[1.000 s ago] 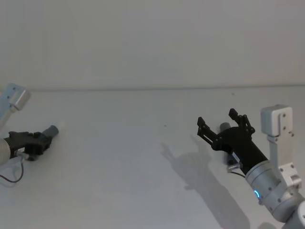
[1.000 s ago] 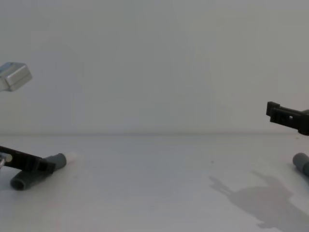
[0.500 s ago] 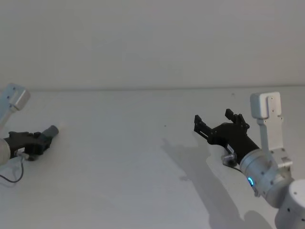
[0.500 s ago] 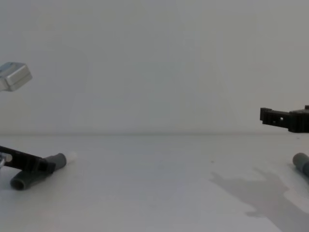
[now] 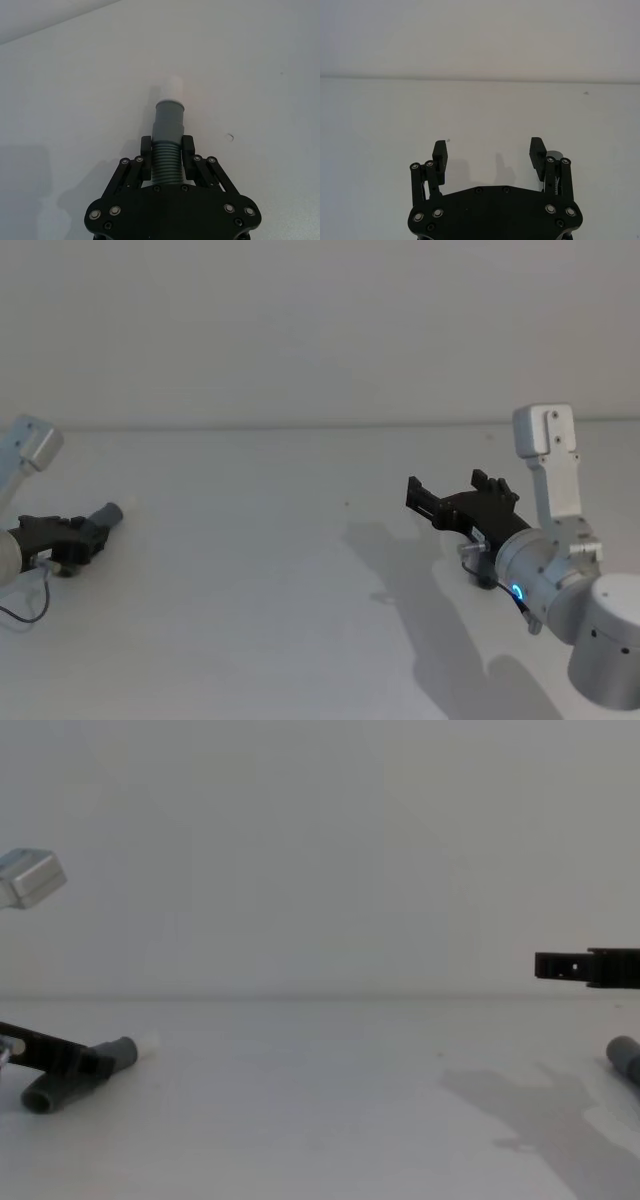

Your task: Use both hands to pick up one end of the pipe from the table, align the ends, and insert them.

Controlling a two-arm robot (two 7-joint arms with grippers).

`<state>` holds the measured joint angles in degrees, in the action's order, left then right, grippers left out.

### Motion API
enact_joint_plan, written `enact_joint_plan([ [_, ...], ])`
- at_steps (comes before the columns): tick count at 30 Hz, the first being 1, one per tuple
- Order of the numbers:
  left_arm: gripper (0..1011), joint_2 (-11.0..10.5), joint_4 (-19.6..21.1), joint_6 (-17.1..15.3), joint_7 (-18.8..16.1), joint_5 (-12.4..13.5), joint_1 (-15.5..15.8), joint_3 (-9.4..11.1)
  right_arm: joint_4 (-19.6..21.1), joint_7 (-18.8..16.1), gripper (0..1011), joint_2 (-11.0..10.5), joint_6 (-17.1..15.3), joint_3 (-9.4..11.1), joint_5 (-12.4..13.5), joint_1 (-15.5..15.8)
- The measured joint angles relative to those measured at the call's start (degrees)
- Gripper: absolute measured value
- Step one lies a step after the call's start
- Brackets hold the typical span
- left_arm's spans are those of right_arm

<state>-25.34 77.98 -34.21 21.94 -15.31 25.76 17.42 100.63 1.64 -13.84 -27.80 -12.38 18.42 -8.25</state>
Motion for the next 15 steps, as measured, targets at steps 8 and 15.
enact_joint_plan([
  [8,323,0.0,0.0,0.0,0.0,0.0,0.0,0.0,-1.5,-0.4,1001,0.1,0.2,0.4,0.0,-0.8],
  [15,323,0.0,0.0,0.0,0.0,0.0,0.0,0.0,-4.3,-1.9,1001,-0.3,1.0,1.5,0.3,-2.0],
])
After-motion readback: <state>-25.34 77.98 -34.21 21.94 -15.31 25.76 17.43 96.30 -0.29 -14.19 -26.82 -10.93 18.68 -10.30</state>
